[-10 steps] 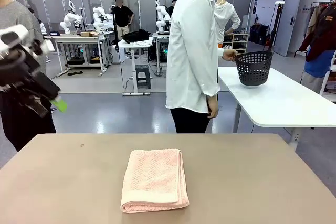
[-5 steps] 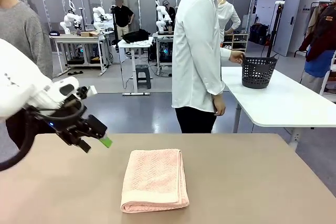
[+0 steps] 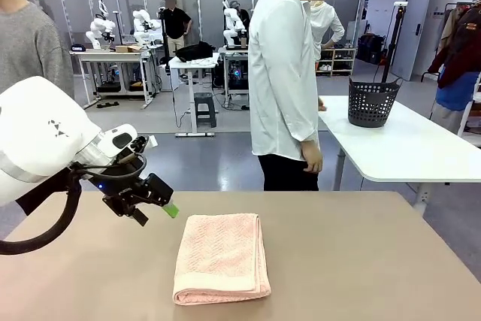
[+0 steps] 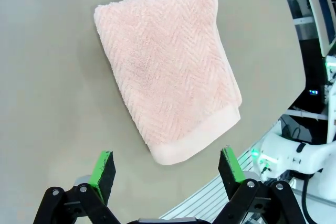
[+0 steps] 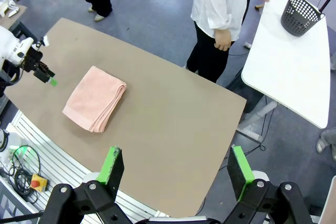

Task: Fold the towel.
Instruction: Pick up the 100 cm Hotel Towel and place it on the left side of the table.

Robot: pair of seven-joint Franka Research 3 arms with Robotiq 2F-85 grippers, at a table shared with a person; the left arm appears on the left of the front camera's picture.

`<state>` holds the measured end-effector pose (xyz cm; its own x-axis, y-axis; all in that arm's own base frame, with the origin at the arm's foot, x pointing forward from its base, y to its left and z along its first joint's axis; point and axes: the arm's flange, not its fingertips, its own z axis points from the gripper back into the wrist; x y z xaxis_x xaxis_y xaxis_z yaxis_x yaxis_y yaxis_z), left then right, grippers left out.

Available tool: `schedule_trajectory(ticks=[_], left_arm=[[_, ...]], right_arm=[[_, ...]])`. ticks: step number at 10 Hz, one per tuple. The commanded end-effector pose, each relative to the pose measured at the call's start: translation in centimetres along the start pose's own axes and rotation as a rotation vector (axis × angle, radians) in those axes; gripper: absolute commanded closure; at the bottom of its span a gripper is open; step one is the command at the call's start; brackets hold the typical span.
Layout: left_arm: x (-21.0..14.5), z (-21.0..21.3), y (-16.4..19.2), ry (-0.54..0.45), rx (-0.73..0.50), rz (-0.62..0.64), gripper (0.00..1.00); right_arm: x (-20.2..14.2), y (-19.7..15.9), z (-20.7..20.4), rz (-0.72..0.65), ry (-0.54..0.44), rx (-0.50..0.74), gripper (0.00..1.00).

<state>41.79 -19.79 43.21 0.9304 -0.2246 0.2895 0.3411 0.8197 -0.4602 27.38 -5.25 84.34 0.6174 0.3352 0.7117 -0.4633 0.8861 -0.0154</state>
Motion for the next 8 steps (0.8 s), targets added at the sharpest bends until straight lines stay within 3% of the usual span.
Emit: schedule_trajectory(ticks=[1, 6, 8], left_arm=[[-0.4, 0.4, 0.2, -0.007, 0.002, 0.003, 0.00], [0.0, 0.2, 0.2, -0.004, 0.002, 0.004, 0.00], [1.1, -2.4, 1.6, -0.028, -0.090, 0.038, 0.00]], right_arm=[[-0.1, 0.0, 0.0, -0.002, 0.003, 0.004, 0.00], [-0.1, 0.0, 0.0, -0.002, 0.003, 0.004, 0.00], [-0.1, 0.0, 0.0, -0.002, 0.003, 0.004, 0.00]])
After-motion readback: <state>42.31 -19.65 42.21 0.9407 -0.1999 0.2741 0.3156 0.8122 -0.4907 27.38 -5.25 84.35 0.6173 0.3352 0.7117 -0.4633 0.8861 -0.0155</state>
